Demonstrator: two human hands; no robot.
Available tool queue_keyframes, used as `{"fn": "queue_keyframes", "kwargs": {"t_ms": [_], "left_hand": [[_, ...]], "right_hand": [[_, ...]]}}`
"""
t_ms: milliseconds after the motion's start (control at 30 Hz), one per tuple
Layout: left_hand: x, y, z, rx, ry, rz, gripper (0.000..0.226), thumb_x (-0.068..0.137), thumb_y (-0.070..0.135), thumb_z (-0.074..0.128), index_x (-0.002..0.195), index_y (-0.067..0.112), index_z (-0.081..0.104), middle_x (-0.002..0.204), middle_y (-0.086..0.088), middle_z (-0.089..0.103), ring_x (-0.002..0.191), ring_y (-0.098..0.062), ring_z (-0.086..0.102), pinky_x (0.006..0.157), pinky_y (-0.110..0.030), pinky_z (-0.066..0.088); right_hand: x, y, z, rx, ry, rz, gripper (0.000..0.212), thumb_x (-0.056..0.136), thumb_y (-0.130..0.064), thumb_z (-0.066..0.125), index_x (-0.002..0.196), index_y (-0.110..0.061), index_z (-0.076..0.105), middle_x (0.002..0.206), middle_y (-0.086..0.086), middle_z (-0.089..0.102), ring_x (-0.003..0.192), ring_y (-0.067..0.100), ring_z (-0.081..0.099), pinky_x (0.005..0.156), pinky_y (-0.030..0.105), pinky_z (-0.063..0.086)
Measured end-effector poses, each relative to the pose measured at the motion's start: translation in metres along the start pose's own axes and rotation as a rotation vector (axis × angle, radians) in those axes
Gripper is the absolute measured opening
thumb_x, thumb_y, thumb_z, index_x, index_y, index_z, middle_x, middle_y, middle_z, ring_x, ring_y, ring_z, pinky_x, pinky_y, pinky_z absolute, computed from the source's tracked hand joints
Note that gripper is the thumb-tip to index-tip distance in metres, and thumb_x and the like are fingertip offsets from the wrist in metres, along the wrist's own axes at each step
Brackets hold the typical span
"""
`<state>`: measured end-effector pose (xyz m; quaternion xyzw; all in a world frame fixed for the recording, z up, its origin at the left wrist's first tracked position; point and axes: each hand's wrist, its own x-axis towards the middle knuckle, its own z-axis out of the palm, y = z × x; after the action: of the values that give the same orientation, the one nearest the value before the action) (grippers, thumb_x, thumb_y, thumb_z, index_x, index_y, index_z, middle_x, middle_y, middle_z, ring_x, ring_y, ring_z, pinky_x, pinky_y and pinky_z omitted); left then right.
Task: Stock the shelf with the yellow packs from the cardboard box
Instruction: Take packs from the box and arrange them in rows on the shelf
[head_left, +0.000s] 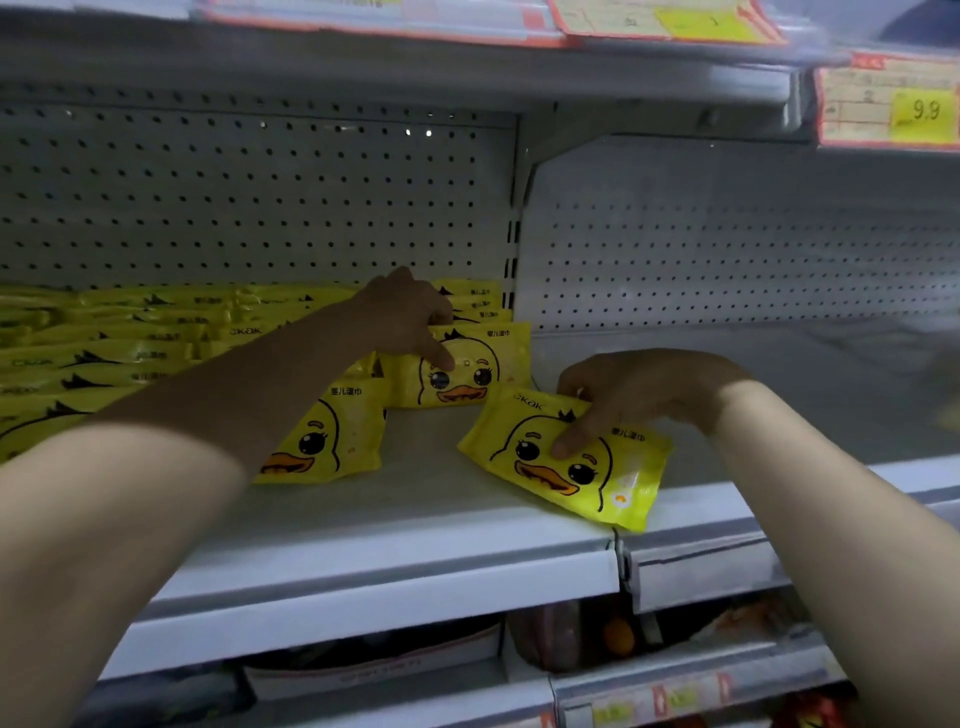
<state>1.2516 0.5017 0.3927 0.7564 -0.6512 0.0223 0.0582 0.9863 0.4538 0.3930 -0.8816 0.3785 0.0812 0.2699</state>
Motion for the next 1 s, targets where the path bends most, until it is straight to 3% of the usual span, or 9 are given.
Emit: {"fn": "queue_keyframes", "kwargs": {"t_ms": [100, 167, 300, 433, 500, 600, 833, 1000], "left_hand": [[-0.004, -0.001, 0.006, -0.016, 0.074, -0.019, 0.071, 0.064, 0.056, 0.082, 0.123, 0.023, 0.062, 0.116, -0.012, 0.054, 0.113, -0.026, 0.041, 0.089, -0.035, 0.042], [-0.003, -0.007, 0.01, -0.09, 0.127, -0.022, 0.068, 0.058, 0.059, 0.083, 0.116, 0.029, 0.064, 0.111, -0.008, 0.057, 0.114, -0.025, 0.044, 0.085, -0.032, 0.043], [-0.007, -0.023, -0.001, -0.429, 0.345, -0.069, 0.047, 0.069, 0.05, 0.082, 0.106, 0.026, 0.064, 0.1, -0.003, 0.065, 0.098, -0.02, 0.059, 0.078, -0.029, 0.048], [-0.018, -0.034, -0.027, -0.465, 0.453, -0.075, 0.046, 0.078, 0.049, 0.076, 0.109, 0.019, 0.063, 0.096, 0.002, 0.07, 0.081, -0.009, 0.061, 0.073, -0.023, 0.044], [-0.023, -0.038, -0.036, -0.488, 0.452, -0.058, 0.047, 0.079, 0.047, 0.076, 0.112, 0.016, 0.064, 0.098, 0.002, 0.07, 0.077, -0.006, 0.059, 0.068, -0.02, 0.04], [-0.03, -0.045, -0.04, -0.505, 0.445, -0.017, 0.048, 0.08, 0.046, 0.076, 0.115, 0.016, 0.064, 0.102, 0.001, 0.07, 0.085, -0.009, 0.061, 0.067, -0.017, 0.039], [-0.039, -0.07, -0.028, -0.543, 0.331, 0.045, 0.049, 0.079, 0.054, 0.073, 0.115, 0.023, 0.061, 0.104, 0.006, 0.069, 0.096, -0.011, 0.063, 0.081, -0.025, 0.046], [-0.048, -0.08, -0.025, -0.596, 0.26, 0.098, 0.043, 0.08, 0.049, 0.074, 0.112, 0.023, 0.06, 0.107, 0.004, 0.065, 0.099, -0.013, 0.062, 0.08, -0.024, 0.044]], "right_hand": [[0.007, -0.007, -0.005, 0.004, 0.019, -0.052, 0.04, 0.068, -0.032, 0.09, 0.097, -0.031, 0.062, 0.1, -0.01, 0.071, 0.093, 0.016, 0.071, 0.081, 0.036, 0.059], [0.015, -0.014, -0.008, -0.025, 0.062, -0.115, 0.042, 0.071, -0.027, 0.088, 0.103, -0.031, 0.06, 0.105, -0.009, 0.07, 0.1, 0.016, 0.067, 0.089, 0.04, 0.057], [0.03, -0.028, -0.013, -0.067, 0.141, -0.219, 0.048, 0.074, -0.026, 0.086, 0.114, -0.03, 0.06, 0.115, -0.005, 0.065, 0.108, 0.016, 0.061, 0.095, 0.04, 0.052], [0.048, -0.05, -0.012, -0.074, 0.149, -0.284, 0.045, 0.075, -0.026, 0.087, 0.109, -0.034, 0.059, 0.114, -0.003, 0.064, 0.106, 0.016, 0.06, 0.09, 0.031, 0.051], [0.059, -0.059, -0.009, -0.074, 0.161, -0.287, 0.048, 0.075, -0.026, 0.086, 0.114, -0.035, 0.058, 0.118, -0.005, 0.061, 0.111, 0.014, 0.057, 0.091, 0.027, 0.049], [0.066, -0.071, -0.004, -0.094, 0.201, -0.271, 0.057, 0.077, -0.023, 0.085, 0.127, -0.023, 0.06, 0.12, -0.007, 0.057, 0.115, 0.01, 0.051, 0.084, 0.017, 0.042], [0.064, -0.081, 0.012, -0.076, 0.41, -0.178, 0.052, 0.074, -0.018, 0.087, 0.122, -0.018, 0.067, 0.119, -0.001, 0.063, 0.11, 0.012, 0.056, 0.088, 0.02, 0.041], [0.055, -0.09, 0.023, -0.073, 0.577, -0.065, 0.058, 0.079, -0.027, 0.082, 0.132, -0.027, 0.058, 0.132, -0.001, 0.058, 0.123, 0.021, 0.047, 0.095, 0.026, 0.037]]}}
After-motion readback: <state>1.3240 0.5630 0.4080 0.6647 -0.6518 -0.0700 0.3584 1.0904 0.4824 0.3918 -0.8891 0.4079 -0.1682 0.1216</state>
